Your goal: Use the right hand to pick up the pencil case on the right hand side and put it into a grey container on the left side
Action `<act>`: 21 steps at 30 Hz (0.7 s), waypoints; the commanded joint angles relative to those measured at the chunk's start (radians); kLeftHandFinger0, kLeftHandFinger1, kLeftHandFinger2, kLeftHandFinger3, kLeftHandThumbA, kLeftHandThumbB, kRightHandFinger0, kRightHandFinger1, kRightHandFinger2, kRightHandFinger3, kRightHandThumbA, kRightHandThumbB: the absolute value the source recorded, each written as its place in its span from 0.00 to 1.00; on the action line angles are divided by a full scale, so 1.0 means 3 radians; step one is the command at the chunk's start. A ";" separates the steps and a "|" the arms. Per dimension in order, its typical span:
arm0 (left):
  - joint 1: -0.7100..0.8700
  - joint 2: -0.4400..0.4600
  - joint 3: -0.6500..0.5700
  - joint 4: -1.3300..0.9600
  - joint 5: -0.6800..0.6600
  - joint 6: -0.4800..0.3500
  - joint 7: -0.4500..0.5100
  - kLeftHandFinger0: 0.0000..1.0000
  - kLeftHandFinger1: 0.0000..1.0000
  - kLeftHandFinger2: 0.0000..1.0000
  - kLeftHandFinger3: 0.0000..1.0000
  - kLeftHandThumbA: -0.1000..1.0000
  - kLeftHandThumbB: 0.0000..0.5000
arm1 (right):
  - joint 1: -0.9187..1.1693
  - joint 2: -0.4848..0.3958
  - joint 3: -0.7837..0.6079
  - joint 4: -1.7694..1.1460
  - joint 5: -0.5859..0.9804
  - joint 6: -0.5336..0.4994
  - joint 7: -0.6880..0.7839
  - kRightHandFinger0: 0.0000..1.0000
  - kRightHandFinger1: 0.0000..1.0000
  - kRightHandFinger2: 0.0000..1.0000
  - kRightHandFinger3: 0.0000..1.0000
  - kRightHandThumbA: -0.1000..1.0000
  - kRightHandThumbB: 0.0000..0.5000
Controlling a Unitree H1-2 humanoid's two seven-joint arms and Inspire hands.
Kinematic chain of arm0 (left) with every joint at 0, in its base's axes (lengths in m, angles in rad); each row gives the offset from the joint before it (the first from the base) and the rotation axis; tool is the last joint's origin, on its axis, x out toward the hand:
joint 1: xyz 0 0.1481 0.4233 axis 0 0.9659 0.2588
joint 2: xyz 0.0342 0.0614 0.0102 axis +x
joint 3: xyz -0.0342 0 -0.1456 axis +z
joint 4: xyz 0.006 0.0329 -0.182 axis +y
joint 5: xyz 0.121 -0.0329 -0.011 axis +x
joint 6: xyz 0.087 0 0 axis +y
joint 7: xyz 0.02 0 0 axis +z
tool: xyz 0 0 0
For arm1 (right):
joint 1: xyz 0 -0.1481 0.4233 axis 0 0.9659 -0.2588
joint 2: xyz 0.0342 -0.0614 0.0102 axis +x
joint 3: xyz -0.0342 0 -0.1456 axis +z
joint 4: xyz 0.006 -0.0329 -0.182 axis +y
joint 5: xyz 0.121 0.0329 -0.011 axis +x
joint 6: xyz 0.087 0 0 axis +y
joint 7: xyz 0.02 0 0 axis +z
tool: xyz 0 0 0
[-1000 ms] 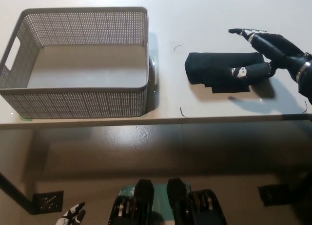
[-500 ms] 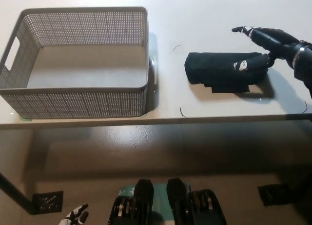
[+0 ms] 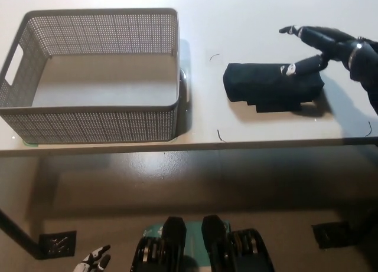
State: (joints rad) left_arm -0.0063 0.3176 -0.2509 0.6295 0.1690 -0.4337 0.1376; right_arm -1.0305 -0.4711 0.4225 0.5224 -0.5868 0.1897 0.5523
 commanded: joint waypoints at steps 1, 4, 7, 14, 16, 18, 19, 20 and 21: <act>-0.0028 0.0097 0.0001 -0.0115 0.0028 -0.0121 0.0090 1.00 1.00 1.00 0.91 1.00 1.00 | -0.0308 0.0045 -0.0012 0.0145 0.0013 0.0020 0.0045 1.00 1.00 1.00 1.00 0.74 1.00; -0.0045 0.0092 -0.0009 -0.0101 0.0030 -0.0121 0.0082 1.00 1.00 1.00 0.91 1.00 1.00 | -0.0371 0.0101 -0.0019 0.0376 0.0044 -0.0039 0.0006 1.00 1.00 1.00 1.00 0.73 1.00; -0.0064 0.0090 -0.0021 -0.0096 0.0031 -0.0121 0.0066 1.00 1.00 1.00 0.92 1.00 1.00 | -0.0416 0.0155 -0.0053 0.0562 0.0089 -0.0099 -0.0051 1.00 1.00 1.00 1.00 0.70 1.00; -0.0105 0.0111 -0.0048 -0.0102 0.0090 -0.0121 0.0089 1.00 1.00 1.00 0.93 1.00 1.00 | -0.0524 0.0304 0.0044 0.0894 -0.0037 -0.0118 -0.0168 1.00 1.00 1.00 1.00 0.73 1.00; -0.0120 0.0105 -0.0049 -0.0097 0.0055 -0.0121 0.0053 1.00 1.00 1.00 0.93 1.00 1.00 | -0.0552 0.0356 0.0062 0.1054 -0.0038 -0.0179 -0.0237 1.00 1.00 1.00 1.00 0.73 1.00; -0.0124 0.0116 -0.0074 -0.0114 0.0071 -0.0121 0.0050 1.00 1.00 1.00 0.93 1.00 1.00 | -0.0558 0.0385 0.0098 0.1170 -0.0051 -0.0251 -0.0287 1.00 1.00 1.00 1.00 0.75 1.00; -0.0129 0.0115 -0.0068 -0.0118 0.0071 -0.0121 0.0041 1.00 1.00 1.00 0.93 1.00 1.00 | -0.0557 0.0404 0.0097 0.1224 -0.0032 -0.0274 -0.0306 1.00 1.00 1.00 1.00 0.75 1.00; -0.0128 0.0118 -0.0068 -0.0125 0.0072 -0.0121 0.0036 1.00 1.00 1.00 0.93 1.00 1.00 | -0.0551 0.0408 0.0097 0.1241 -0.0023 -0.0291 -0.0318 1.00 1.00 1.00 1.00 0.75 1.00; -0.0127 0.0118 -0.0068 -0.0131 0.0075 -0.0121 0.0034 1.00 1.00 1.00 0.93 1.00 1.00 | -0.0547 0.0414 0.0099 0.1266 -0.0013 -0.0315 -0.0332 1.00 1.00 1.00 1.00 0.74 1.00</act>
State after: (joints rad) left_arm -0.0341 0.3257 -0.2651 0.6211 0.1835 -0.4339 0.1374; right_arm -1.1191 -0.3469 0.4514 0.8789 -0.5862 0.1602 0.5142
